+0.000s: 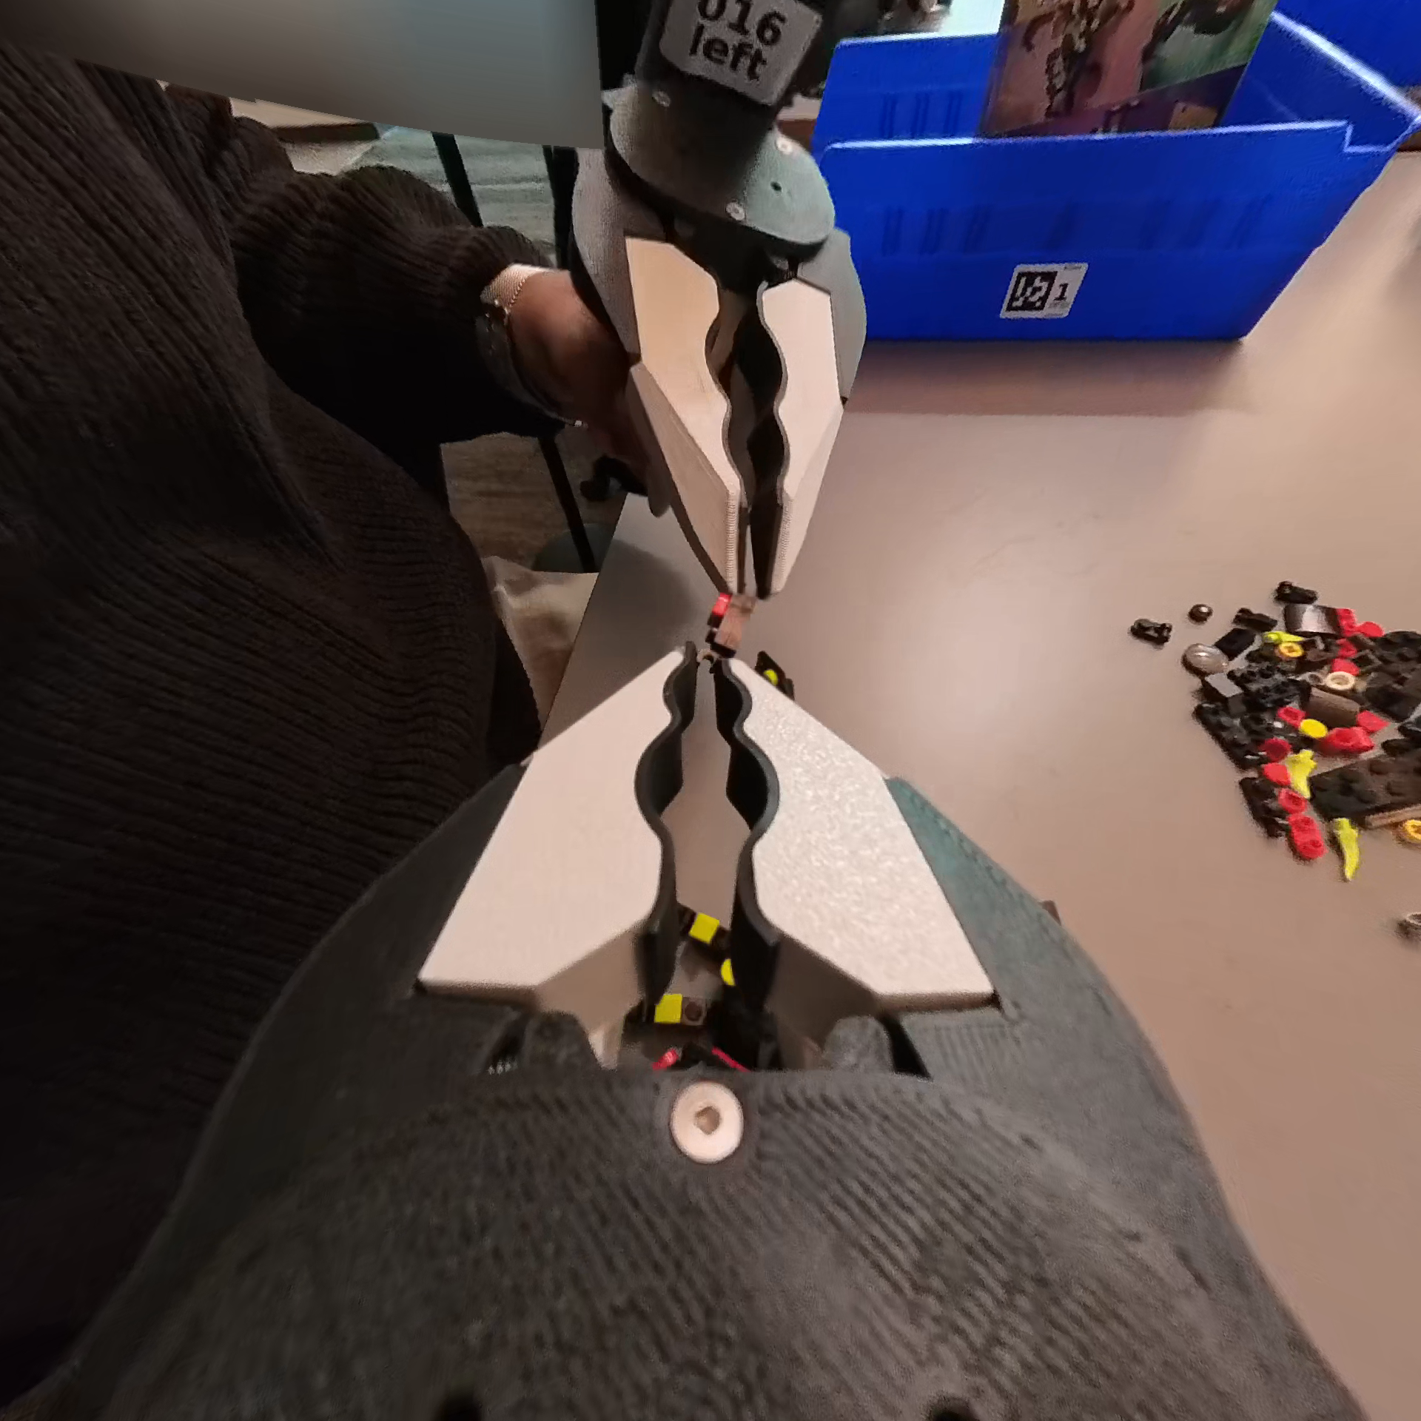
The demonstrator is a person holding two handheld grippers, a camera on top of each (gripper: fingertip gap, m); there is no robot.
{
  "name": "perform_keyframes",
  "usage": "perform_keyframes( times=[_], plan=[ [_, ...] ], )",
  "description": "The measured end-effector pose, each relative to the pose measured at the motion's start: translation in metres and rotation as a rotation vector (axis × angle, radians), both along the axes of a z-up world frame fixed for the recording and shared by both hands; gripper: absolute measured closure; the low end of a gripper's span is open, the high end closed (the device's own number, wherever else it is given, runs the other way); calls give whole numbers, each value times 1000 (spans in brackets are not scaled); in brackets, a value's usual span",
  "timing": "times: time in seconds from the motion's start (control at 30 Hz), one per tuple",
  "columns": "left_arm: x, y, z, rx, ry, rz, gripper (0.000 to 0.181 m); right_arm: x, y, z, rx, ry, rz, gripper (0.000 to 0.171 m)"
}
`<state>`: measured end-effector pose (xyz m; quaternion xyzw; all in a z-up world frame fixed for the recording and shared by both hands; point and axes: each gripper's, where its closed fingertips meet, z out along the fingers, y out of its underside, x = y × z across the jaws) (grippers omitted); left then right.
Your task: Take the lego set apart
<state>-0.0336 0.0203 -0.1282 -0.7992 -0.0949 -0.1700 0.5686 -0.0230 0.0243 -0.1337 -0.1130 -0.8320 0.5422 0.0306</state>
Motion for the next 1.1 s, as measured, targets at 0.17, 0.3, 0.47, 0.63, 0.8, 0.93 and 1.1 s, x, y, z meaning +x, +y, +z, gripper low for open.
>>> perform_keyframes(
  times=[0.17, 0.3, 0.47, 0.63, 0.8, 0.93, 1.1],
  plan=[
    [-8, 3, -15, -90, 120, 64, 181, 14, -11, 3, -50, -45, 81, 171],
    [-6, 5, -11, -56, 43, 46, 181, 7, -11, -26, 174, 100, 36, 171],
    [-35, -3, -21, -82, -14, 175, 181, -8, -2, -20, 101, 23, -38, 171],
    [-11, 2, -12, -9, -164, 32, 177, -14, 6, -20, 52, -35, -56, 171],
    [8, 5, -19, -39, -247, -71, 168, -8, 9, -25, 153, 162, 9, 171],
    [4, 5, -21, -35, -329, -50, 158, -4, 8, -35, 285, 337, 51, 171],
    [14, 3, -16, -15, -453, -125, 179, 13, -4, -19, 214, 440, 137, 171]
  ],
)
